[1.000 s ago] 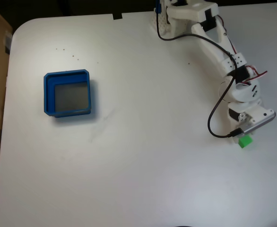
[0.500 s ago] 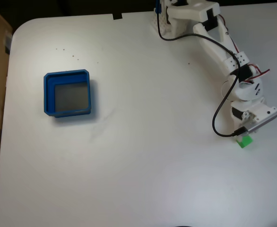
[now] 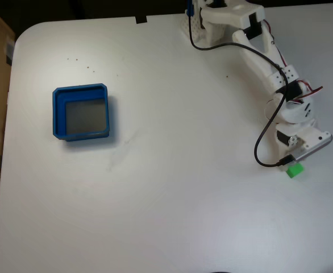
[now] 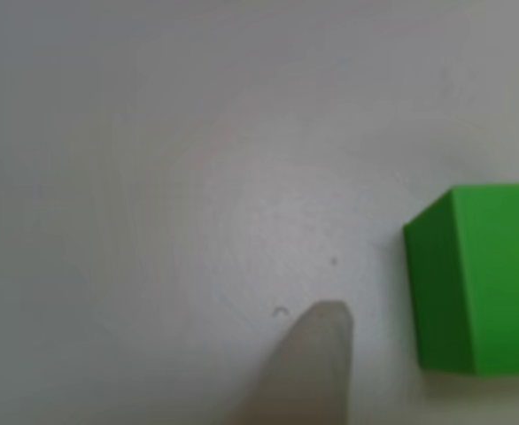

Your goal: Pick up green cube and drop it in the blue box

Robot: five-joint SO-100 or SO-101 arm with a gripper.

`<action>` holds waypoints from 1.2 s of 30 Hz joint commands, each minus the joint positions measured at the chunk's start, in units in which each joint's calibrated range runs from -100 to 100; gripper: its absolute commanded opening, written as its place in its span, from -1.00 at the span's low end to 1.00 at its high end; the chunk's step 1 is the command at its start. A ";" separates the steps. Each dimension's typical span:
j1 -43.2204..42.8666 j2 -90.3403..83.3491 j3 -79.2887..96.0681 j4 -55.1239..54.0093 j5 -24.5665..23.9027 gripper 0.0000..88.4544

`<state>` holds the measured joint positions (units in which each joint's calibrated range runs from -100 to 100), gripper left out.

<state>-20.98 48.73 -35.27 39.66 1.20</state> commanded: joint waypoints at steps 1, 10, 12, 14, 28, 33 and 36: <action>0.46 1.21 -7.27 -1.05 0.10 -0.43; 0.53 2.79 -9.08 -1.14 -0.05 -0.43; 0.75 2.79 -9.08 -1.14 -0.05 -0.43; 0.97 2.79 -9.17 -1.14 -0.15 -0.43; 1.69 2.79 -9.17 -1.14 -0.34 -0.43; 1.69 2.96 -10.80 -1.14 -0.34 -0.43; 1.69 3.55 -11.25 -1.14 -0.34 -0.43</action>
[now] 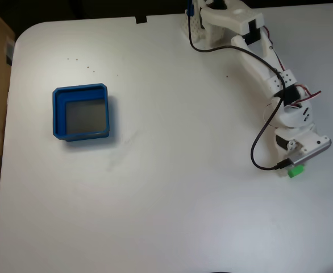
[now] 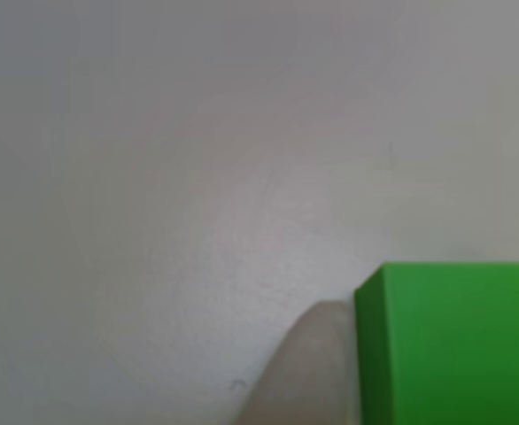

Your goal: Pick up green cube and drop it in the blue box

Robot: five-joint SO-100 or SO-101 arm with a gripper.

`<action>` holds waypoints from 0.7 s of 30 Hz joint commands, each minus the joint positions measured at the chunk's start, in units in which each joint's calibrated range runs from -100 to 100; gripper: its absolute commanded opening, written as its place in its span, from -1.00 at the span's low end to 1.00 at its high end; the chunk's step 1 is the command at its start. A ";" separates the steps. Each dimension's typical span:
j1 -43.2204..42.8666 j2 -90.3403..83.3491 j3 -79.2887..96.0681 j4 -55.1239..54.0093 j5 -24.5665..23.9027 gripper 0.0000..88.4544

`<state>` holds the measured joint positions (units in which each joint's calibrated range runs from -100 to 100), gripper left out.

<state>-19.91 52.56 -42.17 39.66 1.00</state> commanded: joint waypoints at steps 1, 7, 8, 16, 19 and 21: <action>0.62 -0.03 -4.36 -1.14 -0.15 -0.43; 0.62 0.80 -4.45 -1.14 -0.15 -0.43; 0.62 0.80 -4.45 -1.14 -0.15 -0.43; 0.62 2.06 -7.88 -1.14 -0.15 -0.43; 0.62 2.89 -8.51 -1.14 -0.15 -0.43; 0.62 3.31 -8.51 -1.14 -0.15 -0.43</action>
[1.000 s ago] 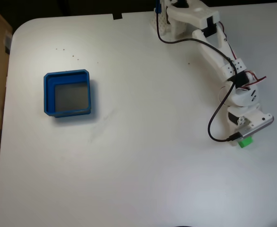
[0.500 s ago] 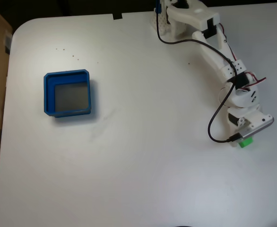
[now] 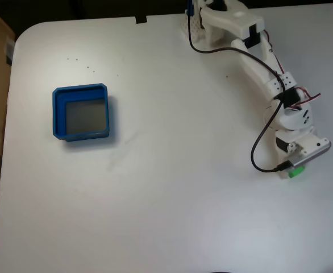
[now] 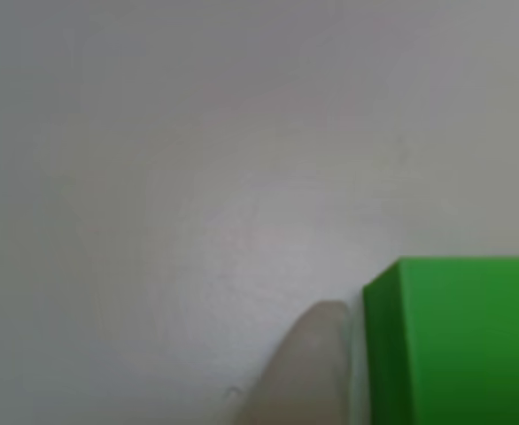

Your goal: Pick up green cube and drop it in the blue box

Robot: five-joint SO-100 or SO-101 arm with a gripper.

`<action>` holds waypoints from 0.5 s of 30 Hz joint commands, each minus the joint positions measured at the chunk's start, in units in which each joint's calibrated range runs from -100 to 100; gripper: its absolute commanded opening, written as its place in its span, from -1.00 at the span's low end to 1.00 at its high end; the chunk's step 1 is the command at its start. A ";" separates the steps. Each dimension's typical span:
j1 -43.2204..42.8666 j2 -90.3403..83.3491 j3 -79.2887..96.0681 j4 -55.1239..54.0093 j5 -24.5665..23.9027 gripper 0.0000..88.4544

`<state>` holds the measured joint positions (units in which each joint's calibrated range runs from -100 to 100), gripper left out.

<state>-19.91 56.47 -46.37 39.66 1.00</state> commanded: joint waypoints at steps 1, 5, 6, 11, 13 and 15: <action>0.62 -0.60 -4.30 -1.14 -0.15 -0.43; 0.62 -0.52 -3.94 -1.14 -0.15 -0.43; 0.62 -0.60 -3.76 -1.14 -0.15 -0.43; 0.48 -0.68 -3.58 -1.14 -0.15 -0.43; 0.55 -0.68 -3.58 -1.14 -0.15 -0.43; 0.62 -0.85 -3.58 -1.14 -0.15 -0.43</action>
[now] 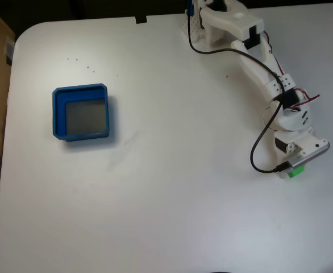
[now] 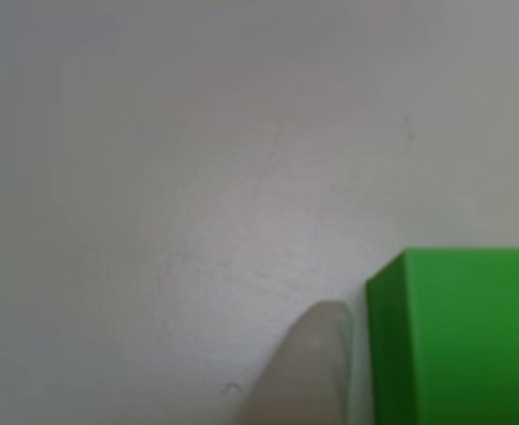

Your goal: Pick up green cube and drop it in the blue box

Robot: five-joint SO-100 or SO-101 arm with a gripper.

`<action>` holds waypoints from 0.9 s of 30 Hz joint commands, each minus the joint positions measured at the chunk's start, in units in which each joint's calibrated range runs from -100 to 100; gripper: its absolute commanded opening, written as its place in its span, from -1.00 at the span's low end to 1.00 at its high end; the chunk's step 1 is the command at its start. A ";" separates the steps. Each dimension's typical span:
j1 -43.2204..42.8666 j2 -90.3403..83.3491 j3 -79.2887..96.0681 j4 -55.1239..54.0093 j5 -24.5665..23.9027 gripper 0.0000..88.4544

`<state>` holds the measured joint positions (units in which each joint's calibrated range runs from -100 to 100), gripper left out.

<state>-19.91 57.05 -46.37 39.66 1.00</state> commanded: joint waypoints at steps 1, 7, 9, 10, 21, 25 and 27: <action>0.69 -1.52 -3.58 -1.14 -0.15 -0.43; 0.69 -1.68 -3.58 -1.14 -0.15 -0.43; 0.69 -1.68 -3.58 -1.14 -0.15 -0.43; 0.77 -1.68 -3.58 -1.14 -0.15 -0.43; 2.86 -1.85 -3.67 -1.22 0.20 -0.43; 2.50 -1.68 -3.58 -1.14 0.20 -0.43; 2.50 -1.77 -3.58 -1.14 0.20 -0.44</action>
<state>-17.64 57.05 -46.37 39.66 1.00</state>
